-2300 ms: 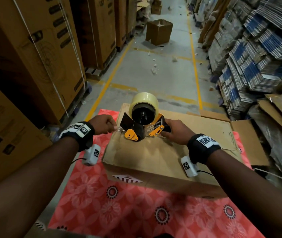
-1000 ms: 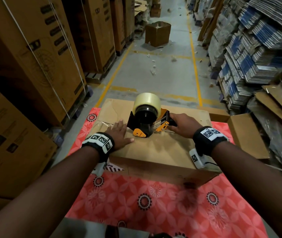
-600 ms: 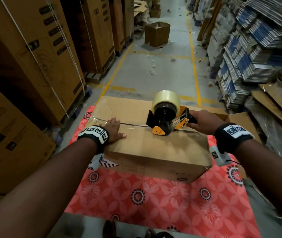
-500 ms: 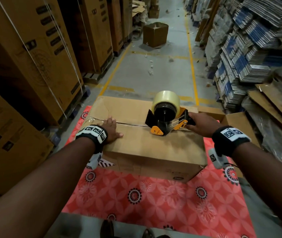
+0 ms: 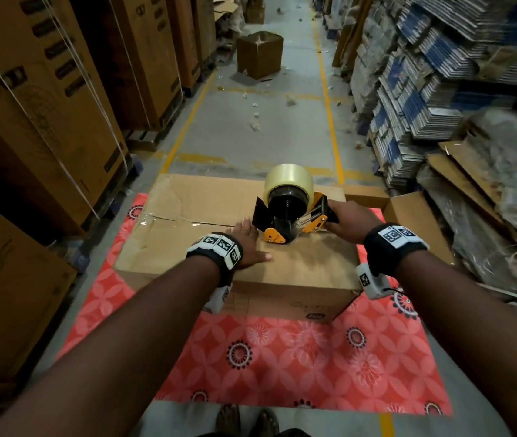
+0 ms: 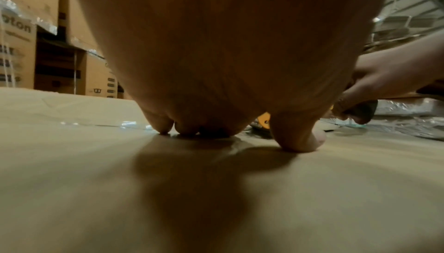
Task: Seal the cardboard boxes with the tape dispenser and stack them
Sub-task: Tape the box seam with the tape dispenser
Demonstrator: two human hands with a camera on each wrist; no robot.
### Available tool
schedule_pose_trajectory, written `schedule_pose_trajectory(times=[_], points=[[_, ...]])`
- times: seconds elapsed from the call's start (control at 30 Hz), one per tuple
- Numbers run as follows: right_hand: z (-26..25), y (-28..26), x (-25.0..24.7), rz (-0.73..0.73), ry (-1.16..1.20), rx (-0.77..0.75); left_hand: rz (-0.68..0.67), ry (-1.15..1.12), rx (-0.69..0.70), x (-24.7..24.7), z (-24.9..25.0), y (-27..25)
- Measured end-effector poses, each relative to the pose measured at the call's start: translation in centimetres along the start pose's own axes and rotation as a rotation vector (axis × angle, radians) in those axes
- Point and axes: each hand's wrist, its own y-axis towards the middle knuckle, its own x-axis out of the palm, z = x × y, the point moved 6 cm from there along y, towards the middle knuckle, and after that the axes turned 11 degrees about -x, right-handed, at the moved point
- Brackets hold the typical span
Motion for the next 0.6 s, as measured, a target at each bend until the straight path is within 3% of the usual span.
schedule_pose_trajectory(times=[0.4, 0.6], points=[[1.0, -0.5, 0.3, -0.03, -0.027, -0.037, -0.032, -0.013, -0.011, 0.4, -0.3, 0.1], [5.8, -3.3, -1.9, -0.026, -0.038, -0.021, -0.086, 0.027, -0.063, -0.1, 0.0, 0.0]])
